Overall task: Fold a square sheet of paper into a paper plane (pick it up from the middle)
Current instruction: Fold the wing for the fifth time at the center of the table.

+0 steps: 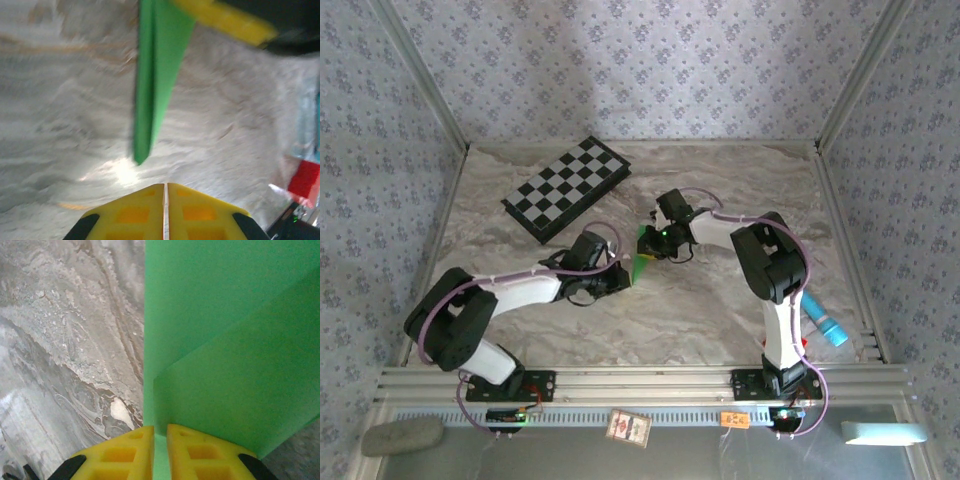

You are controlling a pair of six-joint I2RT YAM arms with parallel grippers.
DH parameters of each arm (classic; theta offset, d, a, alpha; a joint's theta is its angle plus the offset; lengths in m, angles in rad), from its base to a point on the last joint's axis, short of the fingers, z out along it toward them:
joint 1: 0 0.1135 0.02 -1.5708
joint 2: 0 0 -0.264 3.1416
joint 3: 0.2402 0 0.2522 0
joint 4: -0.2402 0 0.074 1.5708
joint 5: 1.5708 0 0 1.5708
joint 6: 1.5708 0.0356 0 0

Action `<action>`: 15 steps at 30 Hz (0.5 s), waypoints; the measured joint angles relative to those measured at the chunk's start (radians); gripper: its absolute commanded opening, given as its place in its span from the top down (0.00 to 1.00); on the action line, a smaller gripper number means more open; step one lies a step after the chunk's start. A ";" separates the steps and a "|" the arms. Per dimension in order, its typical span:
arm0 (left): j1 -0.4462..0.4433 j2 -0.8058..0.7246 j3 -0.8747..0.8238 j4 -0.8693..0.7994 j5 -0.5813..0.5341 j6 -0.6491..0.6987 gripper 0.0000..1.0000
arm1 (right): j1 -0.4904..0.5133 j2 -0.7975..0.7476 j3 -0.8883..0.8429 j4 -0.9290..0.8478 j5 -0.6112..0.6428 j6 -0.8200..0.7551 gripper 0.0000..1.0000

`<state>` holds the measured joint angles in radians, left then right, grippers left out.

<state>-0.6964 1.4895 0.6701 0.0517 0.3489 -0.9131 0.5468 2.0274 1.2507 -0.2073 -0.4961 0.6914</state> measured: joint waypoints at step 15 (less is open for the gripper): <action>0.003 0.235 0.129 0.170 0.013 -0.050 0.94 | 0.028 -0.040 -0.039 0.017 0.070 0.179 0.82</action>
<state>-0.6937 1.7248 0.7986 0.2214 0.3618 -0.9634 0.5747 1.9877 1.2121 -0.1902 -0.4263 0.8707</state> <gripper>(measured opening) 0.067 0.178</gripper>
